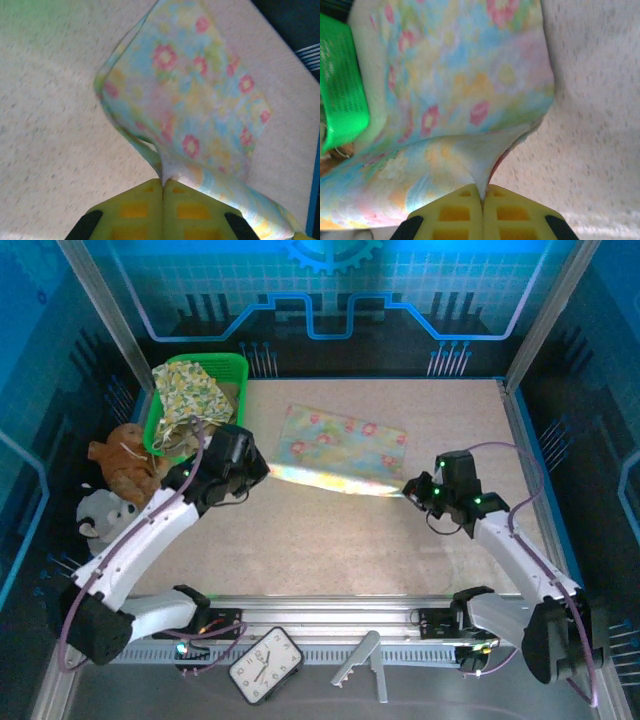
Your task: Fold and stack the skirts
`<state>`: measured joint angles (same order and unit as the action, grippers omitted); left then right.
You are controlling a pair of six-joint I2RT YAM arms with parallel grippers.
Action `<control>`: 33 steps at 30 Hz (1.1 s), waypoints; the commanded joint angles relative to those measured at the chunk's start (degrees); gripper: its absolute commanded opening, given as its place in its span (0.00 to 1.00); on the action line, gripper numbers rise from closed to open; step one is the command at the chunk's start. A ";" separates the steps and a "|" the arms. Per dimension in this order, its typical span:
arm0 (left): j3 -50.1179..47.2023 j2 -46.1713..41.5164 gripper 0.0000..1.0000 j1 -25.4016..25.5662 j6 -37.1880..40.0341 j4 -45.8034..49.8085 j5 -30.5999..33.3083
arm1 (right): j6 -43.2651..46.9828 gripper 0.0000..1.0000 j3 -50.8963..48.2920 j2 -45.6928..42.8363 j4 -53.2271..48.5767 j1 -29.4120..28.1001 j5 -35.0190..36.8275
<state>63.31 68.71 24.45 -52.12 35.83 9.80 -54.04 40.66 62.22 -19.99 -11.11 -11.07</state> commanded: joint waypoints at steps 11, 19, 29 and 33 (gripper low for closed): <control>25.41 25.78 0.00 -4.91 23.13 -6.75 3.29 | 4.26 0.00 12.83 19.72 13.38 7.51 4.13; 32.62 33.51 0.00 -7.43 24.78 -5.64 1.96 | 9.53 0.00 23.12 30.80 10.35 8.86 -1.10; 35.72 39.71 0.00 -9.14 23.73 -5.13 -0.09 | 12.01 0.03 30.21 38.74 7.95 9.18 -2.65; 38.05 42.13 0.00 -9.68 23.58 -4.11 0.30 | 12.90 0.04 32.79 41.82 7.01 9.44 -3.40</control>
<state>98.50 109.67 16.08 -29.41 30.20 9.61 -42.96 70.81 102.15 -11.09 -3.07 -14.20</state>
